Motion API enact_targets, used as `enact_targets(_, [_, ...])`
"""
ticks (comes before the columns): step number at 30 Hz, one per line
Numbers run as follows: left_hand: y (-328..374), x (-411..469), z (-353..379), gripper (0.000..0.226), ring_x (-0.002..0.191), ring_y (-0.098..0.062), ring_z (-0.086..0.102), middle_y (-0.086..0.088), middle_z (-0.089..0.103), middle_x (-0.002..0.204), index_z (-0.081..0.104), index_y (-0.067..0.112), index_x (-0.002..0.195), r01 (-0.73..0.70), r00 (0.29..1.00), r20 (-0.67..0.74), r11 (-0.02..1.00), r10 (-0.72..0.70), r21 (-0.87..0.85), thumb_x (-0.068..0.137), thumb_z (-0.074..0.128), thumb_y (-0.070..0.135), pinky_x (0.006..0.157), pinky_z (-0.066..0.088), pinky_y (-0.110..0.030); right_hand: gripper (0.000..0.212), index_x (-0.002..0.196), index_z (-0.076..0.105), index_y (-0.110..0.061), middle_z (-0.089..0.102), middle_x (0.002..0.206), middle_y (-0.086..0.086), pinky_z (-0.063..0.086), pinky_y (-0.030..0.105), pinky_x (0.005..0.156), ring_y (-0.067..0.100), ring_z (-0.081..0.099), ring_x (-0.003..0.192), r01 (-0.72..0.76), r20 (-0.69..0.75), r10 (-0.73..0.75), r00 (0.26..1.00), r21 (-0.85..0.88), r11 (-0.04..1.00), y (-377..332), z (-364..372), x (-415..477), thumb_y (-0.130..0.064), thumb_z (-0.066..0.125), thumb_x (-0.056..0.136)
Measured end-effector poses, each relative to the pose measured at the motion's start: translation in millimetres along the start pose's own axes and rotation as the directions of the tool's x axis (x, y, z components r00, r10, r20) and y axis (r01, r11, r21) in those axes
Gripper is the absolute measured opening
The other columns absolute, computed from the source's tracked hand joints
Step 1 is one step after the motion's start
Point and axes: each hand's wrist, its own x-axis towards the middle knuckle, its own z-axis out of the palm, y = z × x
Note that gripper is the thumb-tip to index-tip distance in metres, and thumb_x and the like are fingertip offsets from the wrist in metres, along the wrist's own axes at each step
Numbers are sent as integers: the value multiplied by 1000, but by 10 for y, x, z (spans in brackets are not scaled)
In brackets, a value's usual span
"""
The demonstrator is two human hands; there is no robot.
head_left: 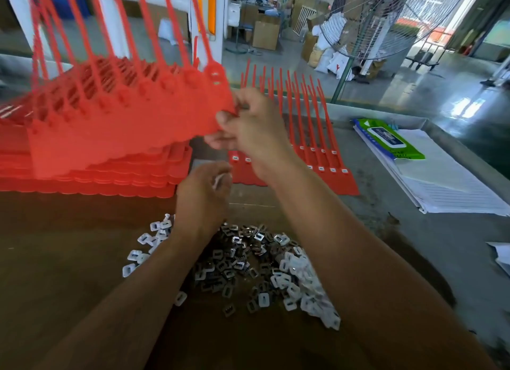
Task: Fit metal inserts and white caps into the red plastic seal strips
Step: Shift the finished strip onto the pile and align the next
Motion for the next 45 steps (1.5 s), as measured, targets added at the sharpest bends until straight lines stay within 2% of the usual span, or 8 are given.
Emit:
enact_targets(4, [26,57,-101,13,80,-13,61,4,64,84,63,13,91,236,962,38,756,-270,-611,79,65,10,67,49,-23,21,82,44,-11,59,79,9,52,20,47,9,62,46,-14,-81,18,997,49,999,97,-589,-195,8,47,90])
enact_targets(7, [32,50,-124,40,80,-17,65,-11,59,94,52,-7,105,293,951,180,550,-250,-782,73,70,9,58,54,-31,19,87,47,-12,61,83,8,51,18,49,10,65,51,-46,-190,49,981,20,999,238,-987,-359,7,48,89])
enact_targets(11, [29,116,-144,48,73,-14,65,0,65,87,40,9,128,232,945,133,326,-299,-916,83,57,9,66,54,-30,24,83,48,-15,62,75,5,50,17,47,9,65,50,-104,-338,91,937,-19,994,441,-1384,-525,8,48,88])
enact_targets(21, [-47,77,-30,67,77,-8,66,9,69,89,63,40,101,220,971,206,776,-119,-591,76,42,-19,59,52,-19,15,85,49,-9,61,70,8,47,17,43,3,58,45,-244,-421,139,896,-205,948,918,-1740,-616,5,53,87])
enact_targets(26, [-94,76,2,59,86,17,54,9,59,109,45,24,130,69,997,41,989,-65,-131,80,54,-6,71,36,2,15,96,60,-7,66,85,8,52,24,71,16,64,74,-344,-508,102,855,-409,845,1048,-1849,-604,-8,65,82])
enact_targets(30, [-111,52,33,52,116,-20,50,-6,54,128,50,16,128,-76,992,116,974,52,215,81,52,-6,87,23,-7,28,103,64,-9,64,89,3,45,31,80,18,60,84,-398,-517,48,854,-591,701,1100,-1833,-599,-23,70,79])
enact_targets(38, [-21,9,-2,35,112,-18,53,-8,61,119,64,6,109,-153,987,80,959,138,238,80,54,-8,90,22,-4,16,90,60,-14,59,76,-4,40,27,66,13,55,73,-414,-543,48,838,-575,706,1110,-1856,-623,-18,70,78])
enact_targets(45, [-80,-1,-6,31,113,-23,52,-10,60,119,65,5,106,-150,975,204,929,83,338,81,51,-8,83,20,-5,22,94,60,-12,62,90,7,44,34,82,25,59,92,-461,-545,70,835,-625,630,1085,-1836,-622,-23,71,78])
